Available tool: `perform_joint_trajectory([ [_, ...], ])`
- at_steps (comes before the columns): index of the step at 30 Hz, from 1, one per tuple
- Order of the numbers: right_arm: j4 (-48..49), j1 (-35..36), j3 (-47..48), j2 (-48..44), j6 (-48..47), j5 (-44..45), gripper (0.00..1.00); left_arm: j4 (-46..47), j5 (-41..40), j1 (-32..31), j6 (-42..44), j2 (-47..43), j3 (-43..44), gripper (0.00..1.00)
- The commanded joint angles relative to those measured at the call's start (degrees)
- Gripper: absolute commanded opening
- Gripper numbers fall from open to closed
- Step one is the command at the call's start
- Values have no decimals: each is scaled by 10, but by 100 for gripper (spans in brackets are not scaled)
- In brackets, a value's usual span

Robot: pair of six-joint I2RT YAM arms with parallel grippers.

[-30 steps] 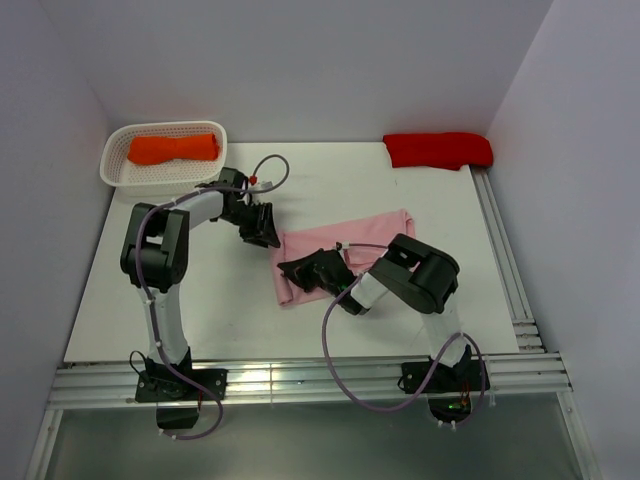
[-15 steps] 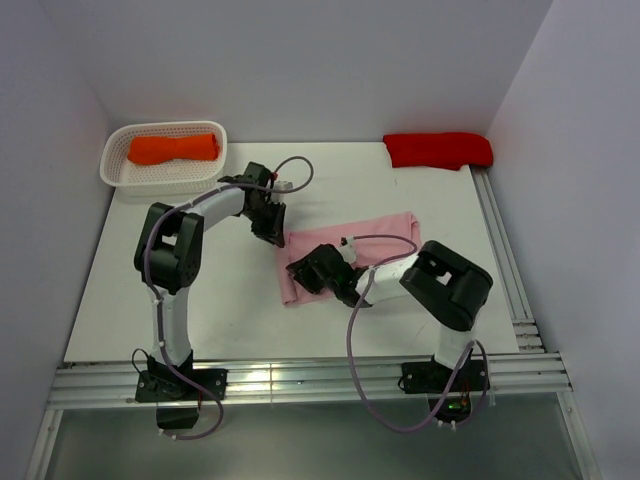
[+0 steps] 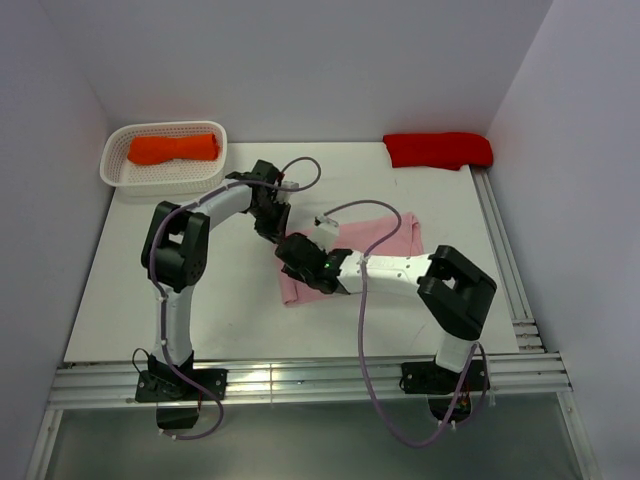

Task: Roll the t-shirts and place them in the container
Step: Roll the tshirt

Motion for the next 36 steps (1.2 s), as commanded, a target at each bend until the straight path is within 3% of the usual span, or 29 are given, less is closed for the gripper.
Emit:
perform_joint_trajectory([
  [1,-65,13,89,32,-114,66,37,-10,-38,-4,18,30,13,15],
  [14,-95,30,206,158,-213,84,37,-24,-41,-5,19,41,27,15],
  [36,-402,91,348,287,-143,144,45,-40,-52,-6,24,62,52,20],
])
